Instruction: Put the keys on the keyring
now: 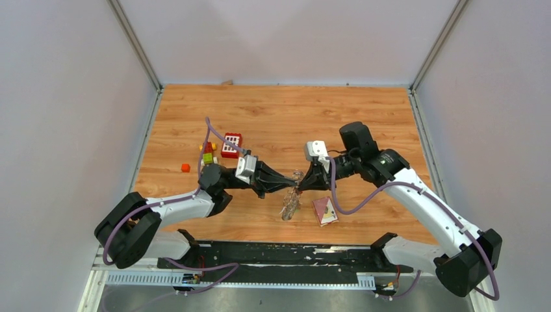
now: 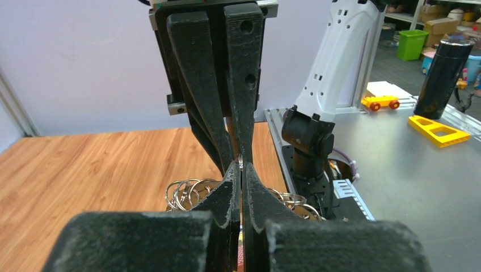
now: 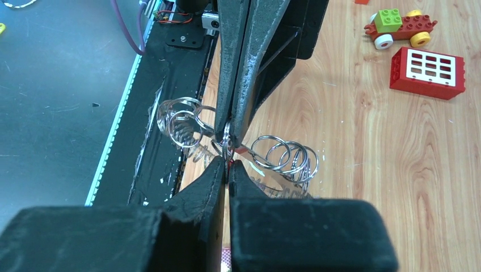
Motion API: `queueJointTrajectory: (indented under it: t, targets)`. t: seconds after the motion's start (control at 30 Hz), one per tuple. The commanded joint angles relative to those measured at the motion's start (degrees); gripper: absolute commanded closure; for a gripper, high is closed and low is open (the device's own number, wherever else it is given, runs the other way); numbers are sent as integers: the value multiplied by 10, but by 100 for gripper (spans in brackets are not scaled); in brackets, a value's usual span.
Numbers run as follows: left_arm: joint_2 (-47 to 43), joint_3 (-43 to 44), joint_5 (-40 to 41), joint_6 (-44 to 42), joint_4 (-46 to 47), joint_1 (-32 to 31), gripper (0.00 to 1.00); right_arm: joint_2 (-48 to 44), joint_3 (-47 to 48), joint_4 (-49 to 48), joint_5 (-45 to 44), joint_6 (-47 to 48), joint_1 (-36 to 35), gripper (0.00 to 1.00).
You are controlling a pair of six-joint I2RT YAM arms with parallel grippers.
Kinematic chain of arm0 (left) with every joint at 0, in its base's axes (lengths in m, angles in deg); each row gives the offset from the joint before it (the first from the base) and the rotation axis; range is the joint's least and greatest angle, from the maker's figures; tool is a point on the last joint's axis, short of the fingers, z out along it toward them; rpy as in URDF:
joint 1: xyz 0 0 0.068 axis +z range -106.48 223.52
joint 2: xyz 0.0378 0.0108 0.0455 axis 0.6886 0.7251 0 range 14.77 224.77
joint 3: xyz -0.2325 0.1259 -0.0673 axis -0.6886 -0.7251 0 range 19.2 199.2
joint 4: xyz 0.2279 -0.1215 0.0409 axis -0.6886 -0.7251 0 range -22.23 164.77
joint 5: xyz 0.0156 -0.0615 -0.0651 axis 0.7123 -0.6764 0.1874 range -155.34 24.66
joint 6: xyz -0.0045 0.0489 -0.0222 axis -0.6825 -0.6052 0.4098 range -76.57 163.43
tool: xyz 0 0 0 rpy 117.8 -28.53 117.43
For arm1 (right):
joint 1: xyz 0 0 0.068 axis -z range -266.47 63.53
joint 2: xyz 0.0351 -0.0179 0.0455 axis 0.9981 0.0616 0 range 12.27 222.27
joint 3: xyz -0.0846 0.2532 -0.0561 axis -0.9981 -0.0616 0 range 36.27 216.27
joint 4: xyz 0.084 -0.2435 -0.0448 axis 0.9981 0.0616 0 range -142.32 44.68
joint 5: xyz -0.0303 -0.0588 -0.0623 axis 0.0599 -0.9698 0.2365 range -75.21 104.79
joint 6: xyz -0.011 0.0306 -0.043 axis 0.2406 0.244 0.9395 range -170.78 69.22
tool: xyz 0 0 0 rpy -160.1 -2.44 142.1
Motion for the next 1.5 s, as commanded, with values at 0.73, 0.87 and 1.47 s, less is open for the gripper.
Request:
queueJointTrajectory:
  t: [0.73,0.87,1.47]
  targets:
    - [-10,2,-8,-2,50,2,100,-39,60,34,-31,40,-12,61]
    - [-9,4,-5,-2,45,2,100,-33,62,29,-21,37,-13,62]
    - [-6,3,1,1,45,2,100,-4,36,-3,14,14,-13,71]
